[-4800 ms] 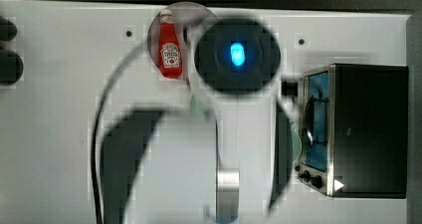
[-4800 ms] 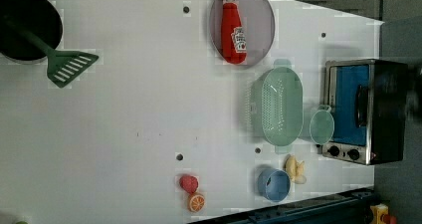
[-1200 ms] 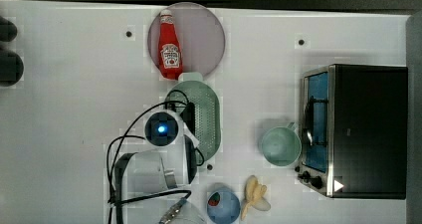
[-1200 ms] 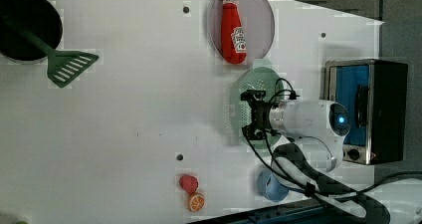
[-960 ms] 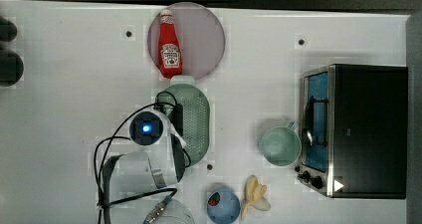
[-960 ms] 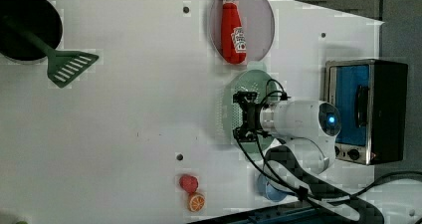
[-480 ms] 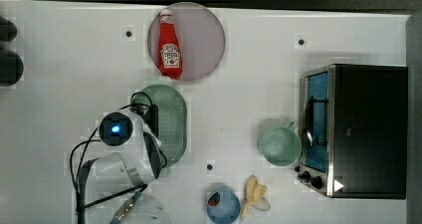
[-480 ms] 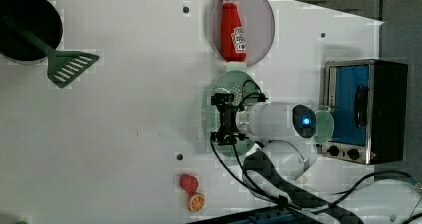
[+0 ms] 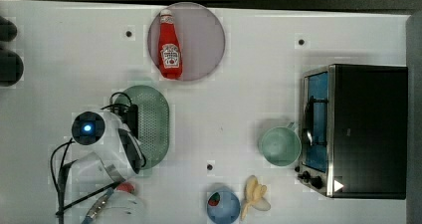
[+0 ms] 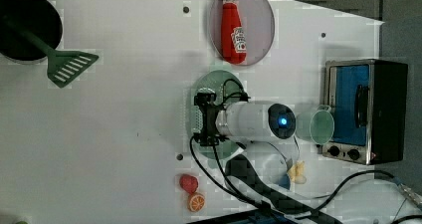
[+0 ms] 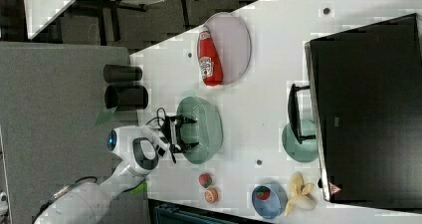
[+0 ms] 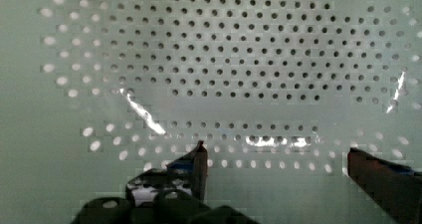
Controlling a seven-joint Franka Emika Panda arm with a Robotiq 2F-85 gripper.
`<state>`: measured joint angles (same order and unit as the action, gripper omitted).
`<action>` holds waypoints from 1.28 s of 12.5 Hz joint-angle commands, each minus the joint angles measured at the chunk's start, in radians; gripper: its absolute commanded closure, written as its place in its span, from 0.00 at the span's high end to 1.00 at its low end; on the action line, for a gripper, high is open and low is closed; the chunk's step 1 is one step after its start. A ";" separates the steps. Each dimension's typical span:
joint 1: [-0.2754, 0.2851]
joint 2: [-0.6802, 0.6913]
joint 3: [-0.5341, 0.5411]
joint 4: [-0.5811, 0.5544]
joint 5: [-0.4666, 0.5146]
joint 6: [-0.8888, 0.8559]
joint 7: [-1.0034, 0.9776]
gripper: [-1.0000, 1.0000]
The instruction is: Drag strainer right to left.
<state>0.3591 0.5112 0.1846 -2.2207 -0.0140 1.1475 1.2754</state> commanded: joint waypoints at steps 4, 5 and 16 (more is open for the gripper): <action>0.076 0.079 0.006 0.160 0.012 -0.047 0.174 1.00; 0.089 0.090 0.006 0.179 0.012 -0.048 0.183 1.00; 0.155 0.114 0.004 0.287 0.012 -0.098 0.176 1.00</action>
<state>0.4973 0.6836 0.1997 -1.9414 -0.0058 1.0664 1.4473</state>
